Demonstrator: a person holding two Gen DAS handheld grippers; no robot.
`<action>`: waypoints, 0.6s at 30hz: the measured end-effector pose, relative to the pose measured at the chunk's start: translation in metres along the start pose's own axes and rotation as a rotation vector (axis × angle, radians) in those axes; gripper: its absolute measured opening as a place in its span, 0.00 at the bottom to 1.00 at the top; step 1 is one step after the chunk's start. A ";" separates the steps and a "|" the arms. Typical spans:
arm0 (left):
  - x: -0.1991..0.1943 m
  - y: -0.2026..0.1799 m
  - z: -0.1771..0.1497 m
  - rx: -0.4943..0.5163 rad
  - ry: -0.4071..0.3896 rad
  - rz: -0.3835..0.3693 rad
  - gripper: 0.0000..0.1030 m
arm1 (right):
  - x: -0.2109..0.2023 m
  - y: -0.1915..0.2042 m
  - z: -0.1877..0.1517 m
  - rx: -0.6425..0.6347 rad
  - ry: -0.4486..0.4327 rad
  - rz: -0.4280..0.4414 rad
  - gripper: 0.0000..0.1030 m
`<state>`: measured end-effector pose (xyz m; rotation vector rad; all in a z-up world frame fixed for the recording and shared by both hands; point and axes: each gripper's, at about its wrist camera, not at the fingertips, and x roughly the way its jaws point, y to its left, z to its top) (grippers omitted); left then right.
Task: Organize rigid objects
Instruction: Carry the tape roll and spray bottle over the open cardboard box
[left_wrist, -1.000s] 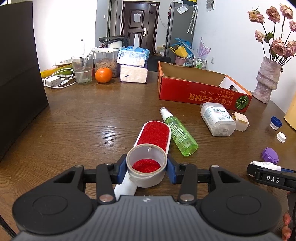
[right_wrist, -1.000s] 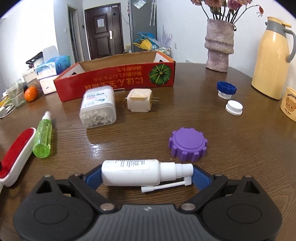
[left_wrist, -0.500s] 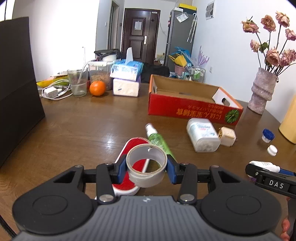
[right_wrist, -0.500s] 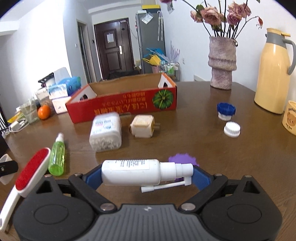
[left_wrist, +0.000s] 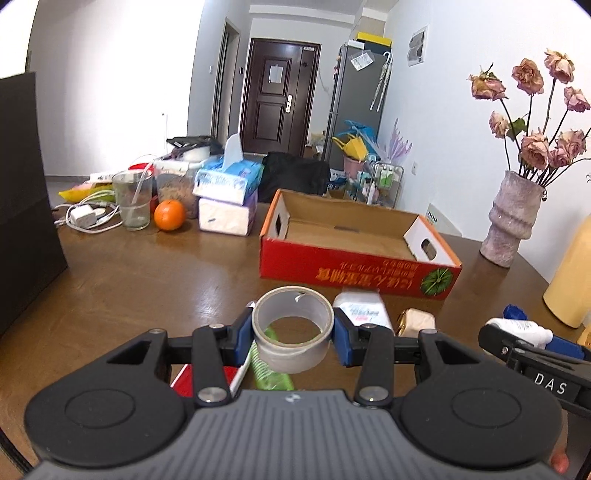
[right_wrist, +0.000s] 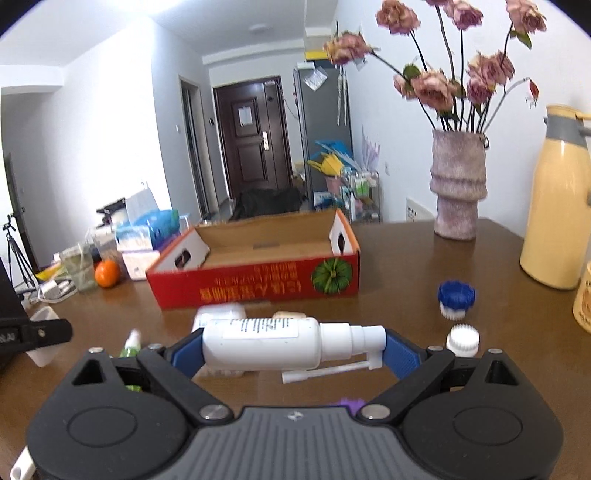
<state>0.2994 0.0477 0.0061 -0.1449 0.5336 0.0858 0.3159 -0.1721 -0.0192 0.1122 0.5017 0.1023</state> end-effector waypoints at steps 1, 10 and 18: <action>0.001 -0.003 0.003 -0.002 -0.005 -0.002 0.43 | 0.000 -0.001 0.004 0.000 -0.009 0.005 0.94; 0.022 -0.033 0.028 -0.015 -0.045 -0.003 0.43 | 0.012 -0.011 0.038 0.000 -0.079 0.042 0.94; 0.053 -0.050 0.053 -0.035 -0.060 0.016 0.43 | 0.042 -0.022 0.057 0.000 -0.093 0.048 0.94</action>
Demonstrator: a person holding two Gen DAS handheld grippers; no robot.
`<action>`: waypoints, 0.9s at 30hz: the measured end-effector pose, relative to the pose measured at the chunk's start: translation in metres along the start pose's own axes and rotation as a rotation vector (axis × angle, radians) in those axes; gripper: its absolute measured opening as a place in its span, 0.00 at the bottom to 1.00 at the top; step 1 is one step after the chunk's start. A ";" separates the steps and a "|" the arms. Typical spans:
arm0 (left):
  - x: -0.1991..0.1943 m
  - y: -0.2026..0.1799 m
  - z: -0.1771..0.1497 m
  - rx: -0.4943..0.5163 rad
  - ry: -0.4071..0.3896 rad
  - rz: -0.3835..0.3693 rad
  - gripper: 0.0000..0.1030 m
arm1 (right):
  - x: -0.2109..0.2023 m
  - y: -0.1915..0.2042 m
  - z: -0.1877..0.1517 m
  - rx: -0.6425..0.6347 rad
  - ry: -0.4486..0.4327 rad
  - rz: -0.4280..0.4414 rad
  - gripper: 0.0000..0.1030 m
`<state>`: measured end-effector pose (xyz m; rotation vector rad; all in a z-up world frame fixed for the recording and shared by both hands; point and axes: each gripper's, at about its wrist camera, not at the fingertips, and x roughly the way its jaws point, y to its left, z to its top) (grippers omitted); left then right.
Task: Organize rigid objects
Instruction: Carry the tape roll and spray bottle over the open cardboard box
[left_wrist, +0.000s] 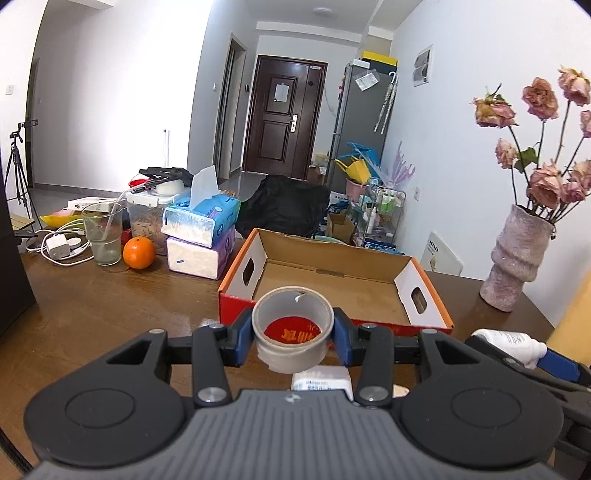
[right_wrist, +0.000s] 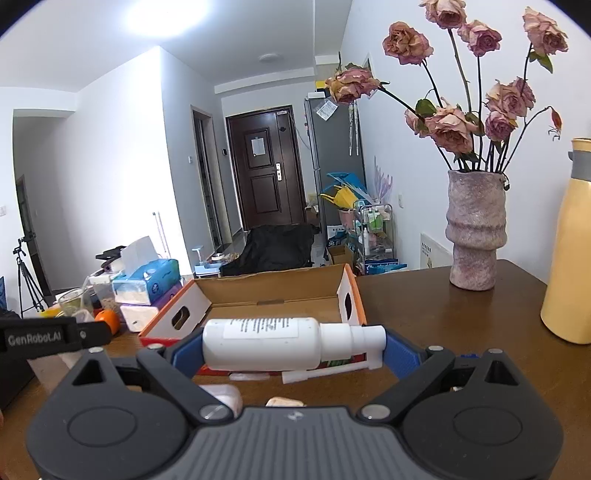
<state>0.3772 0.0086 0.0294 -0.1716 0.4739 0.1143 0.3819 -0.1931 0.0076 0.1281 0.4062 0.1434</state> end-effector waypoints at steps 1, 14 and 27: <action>0.005 -0.001 0.002 -0.004 0.002 0.000 0.43 | 0.005 -0.002 0.002 0.002 0.004 0.003 0.94; 0.061 -0.006 0.019 -0.010 0.032 0.042 0.43 | 0.056 -0.006 0.012 -0.032 0.038 0.035 0.94; 0.120 -0.015 0.037 -0.004 0.051 0.079 0.43 | 0.108 -0.006 0.027 -0.054 0.051 0.042 0.94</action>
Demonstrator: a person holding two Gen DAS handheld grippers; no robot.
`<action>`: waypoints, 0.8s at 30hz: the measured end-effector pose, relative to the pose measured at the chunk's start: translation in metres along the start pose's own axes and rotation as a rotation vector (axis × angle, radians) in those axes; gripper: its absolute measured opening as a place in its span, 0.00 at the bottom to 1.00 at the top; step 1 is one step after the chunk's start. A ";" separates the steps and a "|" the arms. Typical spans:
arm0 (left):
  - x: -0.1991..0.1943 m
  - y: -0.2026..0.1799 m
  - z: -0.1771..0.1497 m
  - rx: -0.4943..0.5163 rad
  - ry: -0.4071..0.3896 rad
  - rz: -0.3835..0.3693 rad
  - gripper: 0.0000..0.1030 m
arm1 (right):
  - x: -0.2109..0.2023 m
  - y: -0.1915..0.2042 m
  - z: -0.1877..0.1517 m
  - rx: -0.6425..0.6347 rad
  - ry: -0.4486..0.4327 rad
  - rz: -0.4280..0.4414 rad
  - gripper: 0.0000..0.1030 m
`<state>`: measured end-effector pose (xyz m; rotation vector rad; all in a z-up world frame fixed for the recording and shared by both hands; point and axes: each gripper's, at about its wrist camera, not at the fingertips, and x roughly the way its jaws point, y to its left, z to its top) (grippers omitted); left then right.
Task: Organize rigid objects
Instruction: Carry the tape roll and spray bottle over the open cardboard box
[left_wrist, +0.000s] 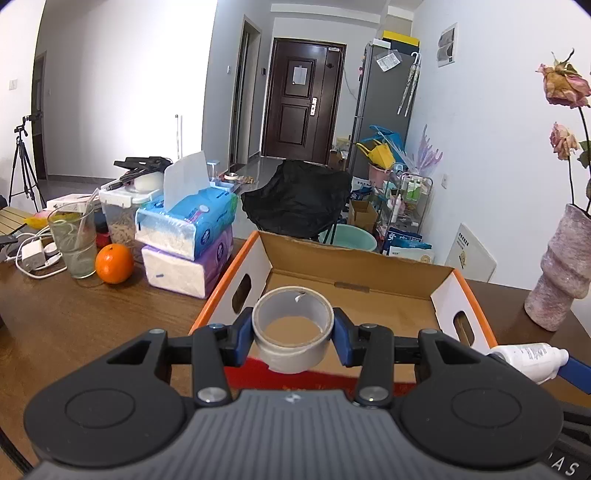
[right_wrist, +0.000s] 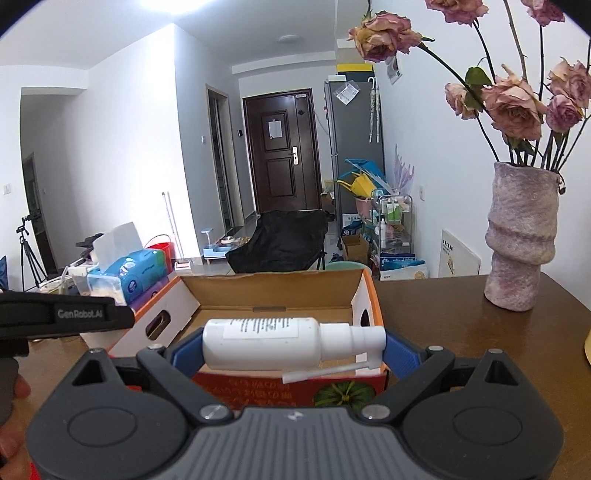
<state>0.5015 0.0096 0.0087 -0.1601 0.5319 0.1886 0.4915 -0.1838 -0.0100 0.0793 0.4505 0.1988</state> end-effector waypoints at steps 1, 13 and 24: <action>0.003 -0.001 0.002 0.001 -0.002 0.001 0.43 | 0.003 -0.001 0.001 -0.001 -0.001 -0.002 0.94; 0.040 -0.013 0.015 0.021 0.010 0.009 0.43 | 0.042 -0.005 0.022 -0.005 -0.008 -0.015 0.94; 0.066 -0.014 0.025 0.024 0.018 0.025 0.43 | 0.077 0.003 0.030 -0.041 0.022 -0.030 0.94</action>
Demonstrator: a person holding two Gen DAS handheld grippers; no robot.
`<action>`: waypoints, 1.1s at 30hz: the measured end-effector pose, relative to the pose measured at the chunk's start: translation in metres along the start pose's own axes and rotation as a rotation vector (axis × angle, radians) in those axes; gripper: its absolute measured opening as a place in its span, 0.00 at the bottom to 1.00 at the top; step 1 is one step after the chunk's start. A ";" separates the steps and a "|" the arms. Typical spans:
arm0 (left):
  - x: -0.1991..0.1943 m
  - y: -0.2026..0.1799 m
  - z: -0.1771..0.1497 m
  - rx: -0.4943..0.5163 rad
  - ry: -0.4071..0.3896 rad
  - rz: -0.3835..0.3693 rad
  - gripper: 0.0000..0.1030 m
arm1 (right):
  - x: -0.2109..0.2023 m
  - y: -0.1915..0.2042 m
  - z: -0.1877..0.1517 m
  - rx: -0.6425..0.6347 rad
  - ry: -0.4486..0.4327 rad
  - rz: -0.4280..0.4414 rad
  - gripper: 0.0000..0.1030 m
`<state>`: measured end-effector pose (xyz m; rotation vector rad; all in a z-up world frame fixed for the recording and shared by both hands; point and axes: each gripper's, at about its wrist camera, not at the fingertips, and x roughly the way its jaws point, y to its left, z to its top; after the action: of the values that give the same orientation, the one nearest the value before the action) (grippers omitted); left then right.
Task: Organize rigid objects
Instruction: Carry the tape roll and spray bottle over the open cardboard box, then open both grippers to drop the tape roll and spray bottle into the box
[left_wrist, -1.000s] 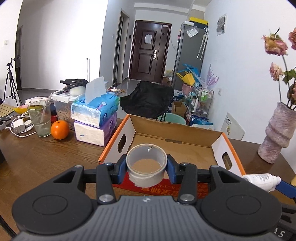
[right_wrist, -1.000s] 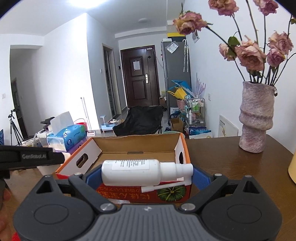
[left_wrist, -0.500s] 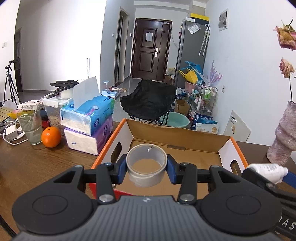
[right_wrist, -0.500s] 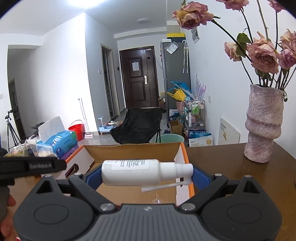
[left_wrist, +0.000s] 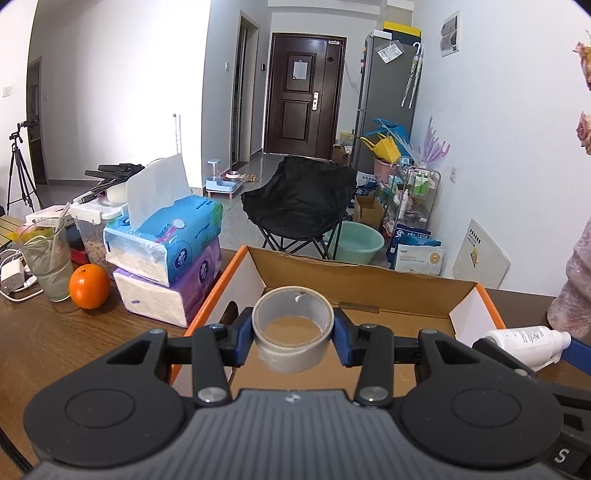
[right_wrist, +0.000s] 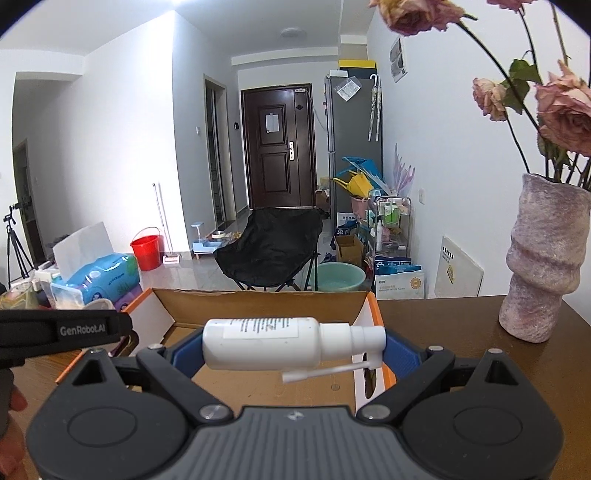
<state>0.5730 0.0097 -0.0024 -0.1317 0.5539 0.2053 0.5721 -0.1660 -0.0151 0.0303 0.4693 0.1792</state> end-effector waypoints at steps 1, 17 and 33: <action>0.002 0.000 0.001 0.002 -0.001 0.006 0.43 | 0.003 0.001 0.001 -0.003 0.004 -0.002 0.94; 0.045 -0.001 -0.003 0.039 0.070 0.067 0.43 | 0.050 0.003 -0.008 -0.016 0.107 -0.007 0.94; 0.069 0.002 -0.014 0.051 0.139 0.114 0.43 | 0.068 0.003 -0.020 -0.025 0.136 0.005 0.94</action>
<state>0.6224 0.0204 -0.0513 -0.0652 0.7056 0.2938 0.6217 -0.1513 -0.0630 -0.0055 0.6025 0.1930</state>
